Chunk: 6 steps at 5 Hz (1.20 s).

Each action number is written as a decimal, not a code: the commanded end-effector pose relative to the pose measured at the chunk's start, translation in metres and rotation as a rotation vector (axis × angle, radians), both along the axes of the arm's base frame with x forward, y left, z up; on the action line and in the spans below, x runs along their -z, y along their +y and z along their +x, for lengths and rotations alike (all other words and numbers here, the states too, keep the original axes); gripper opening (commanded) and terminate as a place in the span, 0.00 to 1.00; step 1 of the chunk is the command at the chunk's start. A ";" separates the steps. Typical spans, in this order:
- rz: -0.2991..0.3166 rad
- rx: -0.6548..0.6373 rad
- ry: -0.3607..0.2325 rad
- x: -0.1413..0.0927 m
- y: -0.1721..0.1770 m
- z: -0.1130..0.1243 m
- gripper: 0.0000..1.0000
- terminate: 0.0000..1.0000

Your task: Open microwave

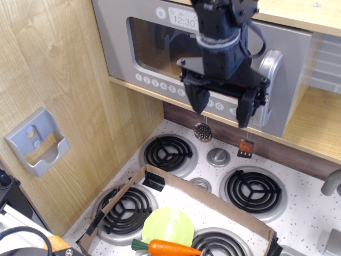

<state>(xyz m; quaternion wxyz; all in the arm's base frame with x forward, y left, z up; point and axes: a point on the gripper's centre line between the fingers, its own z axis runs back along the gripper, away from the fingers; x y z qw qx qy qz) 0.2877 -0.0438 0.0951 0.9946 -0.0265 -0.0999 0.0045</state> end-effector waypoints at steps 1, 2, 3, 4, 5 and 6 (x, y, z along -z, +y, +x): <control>-0.004 0.028 -0.051 -0.022 -0.009 0.028 1.00 0.00; -0.007 0.043 -0.045 -0.023 -0.012 0.037 1.00 0.00; -0.006 0.044 -0.052 -0.022 -0.017 0.043 1.00 0.00; -0.024 0.044 -0.045 -0.023 -0.023 0.047 1.00 0.00; -0.009 0.035 -0.049 -0.024 -0.031 0.044 1.00 0.00; -0.007 0.044 -0.044 -0.024 -0.028 0.046 1.00 0.00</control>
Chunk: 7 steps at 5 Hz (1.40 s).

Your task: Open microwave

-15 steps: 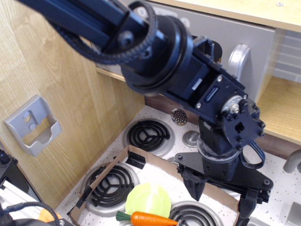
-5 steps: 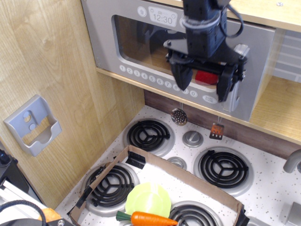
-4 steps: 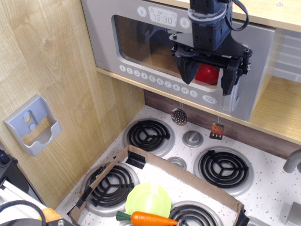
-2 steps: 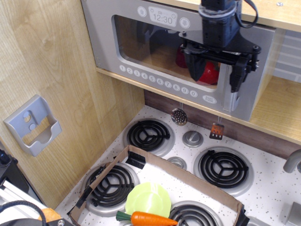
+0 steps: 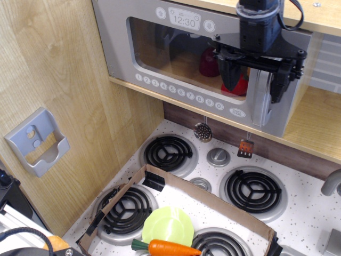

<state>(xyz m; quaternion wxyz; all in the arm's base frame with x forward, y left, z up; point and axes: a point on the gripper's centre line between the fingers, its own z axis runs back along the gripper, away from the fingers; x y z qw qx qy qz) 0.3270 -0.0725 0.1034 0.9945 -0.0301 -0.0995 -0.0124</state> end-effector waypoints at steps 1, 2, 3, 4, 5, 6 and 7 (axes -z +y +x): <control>0.006 0.010 -0.040 -0.016 0.000 0.007 0.00 0.00; 0.025 0.022 -0.037 -0.017 0.000 0.007 0.00 0.00; 0.027 0.037 -0.032 -0.018 0.001 0.008 0.00 0.00; 0.029 0.004 -0.034 -0.017 0.000 -0.001 0.00 0.00; 0.022 -0.040 -0.031 -0.010 0.002 -0.021 0.00 0.00; 0.022 -0.086 -0.030 -0.004 0.007 -0.045 0.00 0.00; 0.038 -0.152 -0.003 -0.003 0.003 -0.063 1.00 0.00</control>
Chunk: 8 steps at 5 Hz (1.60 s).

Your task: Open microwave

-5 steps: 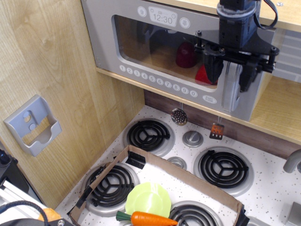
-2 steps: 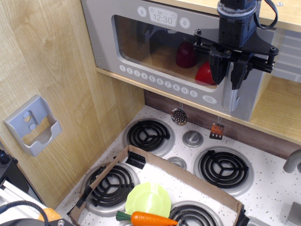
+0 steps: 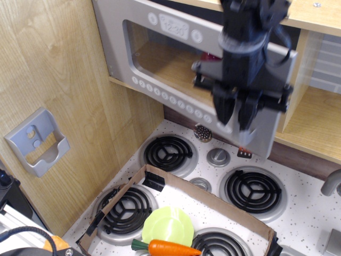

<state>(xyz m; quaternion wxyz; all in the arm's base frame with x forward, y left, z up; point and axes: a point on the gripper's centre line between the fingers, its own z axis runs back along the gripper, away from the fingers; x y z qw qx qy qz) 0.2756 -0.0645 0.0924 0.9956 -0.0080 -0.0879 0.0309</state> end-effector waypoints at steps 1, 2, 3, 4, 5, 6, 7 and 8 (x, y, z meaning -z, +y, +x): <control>0.011 -0.169 -0.069 -0.007 -0.021 -0.032 1.00 0.00; -0.019 -0.275 -0.130 0.009 -0.050 -0.047 1.00 0.00; -0.035 -0.315 -0.139 0.013 -0.072 -0.047 1.00 0.00; -0.018 -0.222 -0.126 0.006 -0.089 -0.037 1.00 0.00; 0.037 -0.039 -0.126 -0.009 -0.103 -0.023 1.00 0.00; 0.019 0.085 -0.095 -0.024 -0.119 -0.001 1.00 0.00; 0.033 0.171 -0.118 -0.031 -0.126 0.022 1.00 0.00; 0.060 0.302 -0.133 -0.038 -0.124 0.040 1.00 0.00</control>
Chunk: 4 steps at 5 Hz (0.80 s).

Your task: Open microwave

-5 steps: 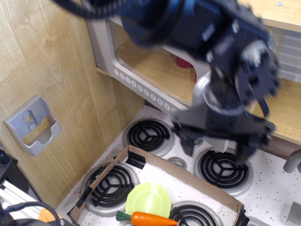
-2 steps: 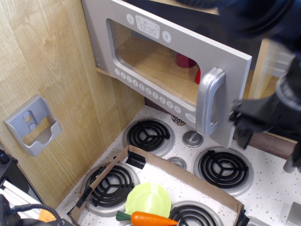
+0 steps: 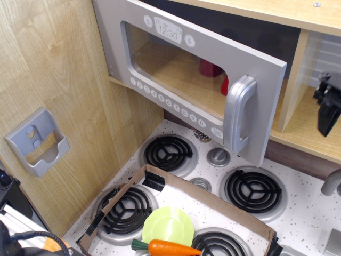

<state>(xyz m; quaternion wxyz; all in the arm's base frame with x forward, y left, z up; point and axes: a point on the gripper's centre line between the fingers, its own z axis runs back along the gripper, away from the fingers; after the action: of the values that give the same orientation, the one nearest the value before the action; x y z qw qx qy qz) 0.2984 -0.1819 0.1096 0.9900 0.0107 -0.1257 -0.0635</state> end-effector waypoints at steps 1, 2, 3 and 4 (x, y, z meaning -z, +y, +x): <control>0.020 0.184 -0.071 -0.023 0.008 0.025 1.00 0.00; 0.025 0.208 -0.067 -0.015 0.031 0.018 1.00 0.00; 0.000 0.224 -0.037 -0.010 0.054 0.018 1.00 0.00; -0.025 0.220 0.004 -0.004 0.072 0.014 1.00 0.00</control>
<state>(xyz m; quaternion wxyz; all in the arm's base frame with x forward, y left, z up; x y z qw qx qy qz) 0.3126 -0.1011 0.0926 0.9824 -0.0168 -0.0920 -0.1615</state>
